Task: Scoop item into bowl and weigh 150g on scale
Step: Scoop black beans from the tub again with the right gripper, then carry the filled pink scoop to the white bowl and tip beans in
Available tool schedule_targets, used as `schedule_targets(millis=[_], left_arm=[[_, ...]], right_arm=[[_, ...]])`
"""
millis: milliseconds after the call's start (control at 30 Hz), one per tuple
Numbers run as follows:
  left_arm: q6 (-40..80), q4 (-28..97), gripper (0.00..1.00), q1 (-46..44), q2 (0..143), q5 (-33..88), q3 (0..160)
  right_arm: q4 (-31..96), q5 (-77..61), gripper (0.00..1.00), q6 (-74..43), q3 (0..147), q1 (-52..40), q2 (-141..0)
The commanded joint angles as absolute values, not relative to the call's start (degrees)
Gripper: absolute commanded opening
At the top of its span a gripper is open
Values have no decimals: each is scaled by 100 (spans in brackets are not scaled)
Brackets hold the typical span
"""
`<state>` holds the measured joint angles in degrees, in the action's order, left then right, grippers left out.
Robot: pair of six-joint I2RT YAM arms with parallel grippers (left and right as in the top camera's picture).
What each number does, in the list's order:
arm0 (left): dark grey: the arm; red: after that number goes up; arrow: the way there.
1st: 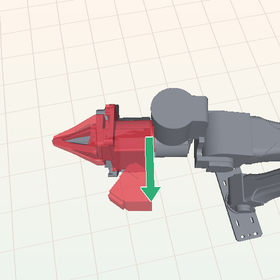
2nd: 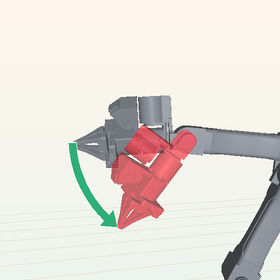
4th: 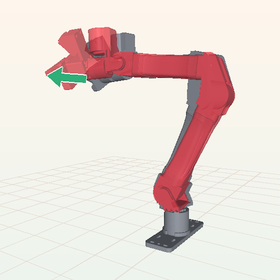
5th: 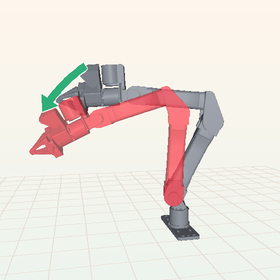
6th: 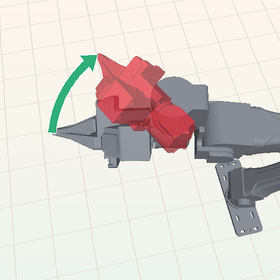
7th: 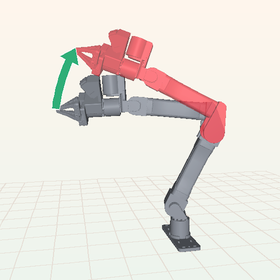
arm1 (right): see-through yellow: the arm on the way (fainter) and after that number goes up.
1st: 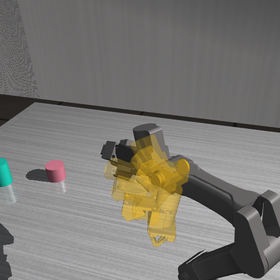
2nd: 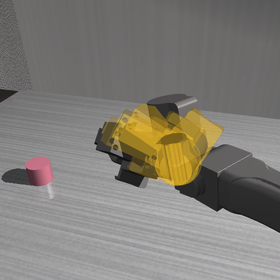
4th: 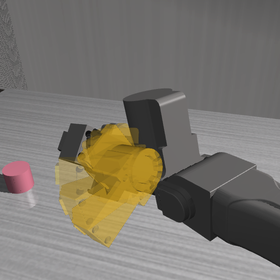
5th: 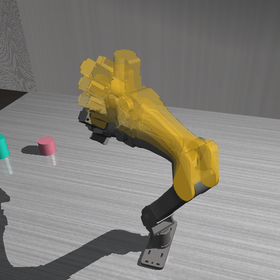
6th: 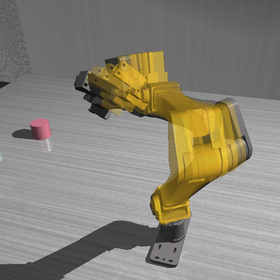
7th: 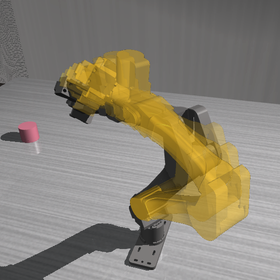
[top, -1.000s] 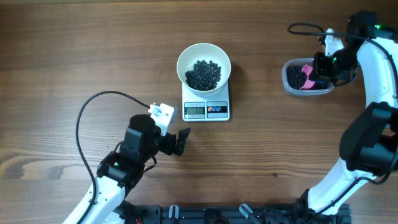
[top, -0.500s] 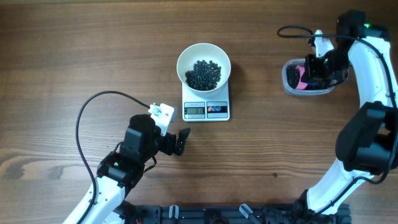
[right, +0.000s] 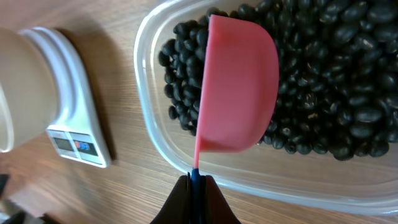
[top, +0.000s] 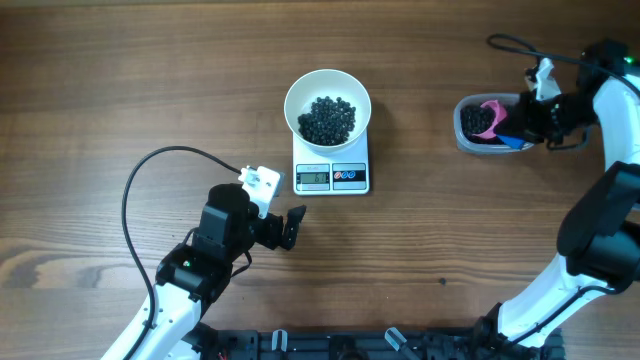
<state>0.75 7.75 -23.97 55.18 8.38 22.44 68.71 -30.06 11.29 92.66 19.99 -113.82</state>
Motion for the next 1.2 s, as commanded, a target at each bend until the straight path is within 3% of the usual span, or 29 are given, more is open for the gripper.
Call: schedule_targets(millis=[0, 433, 667, 867, 1167], left_arm=[[134, 779, 100, -2373, 5472, 803, 2224], [134, 779, 100, -2373, 5472, 803, 2222], [134, 779, 100, -2373, 5472, 803, 2224], [134, 779, 100, -2373, 5472, 803, 2224], [134, 779, 100, -2373, 5472, 803, 2224]], right_arm=[[6847, -3771, 4, 1400, 9218, 2193, -11496], [7815, -4880, 4, 3030, 9218, 3199, -11498], [7887, -6110, 4, 3341, 9218, 3105, -11498], [7489, -6831, 4, 2742, 9218, 2377, -11496], [5498, -7553, 4, 620, 9225, 692, -11496]])
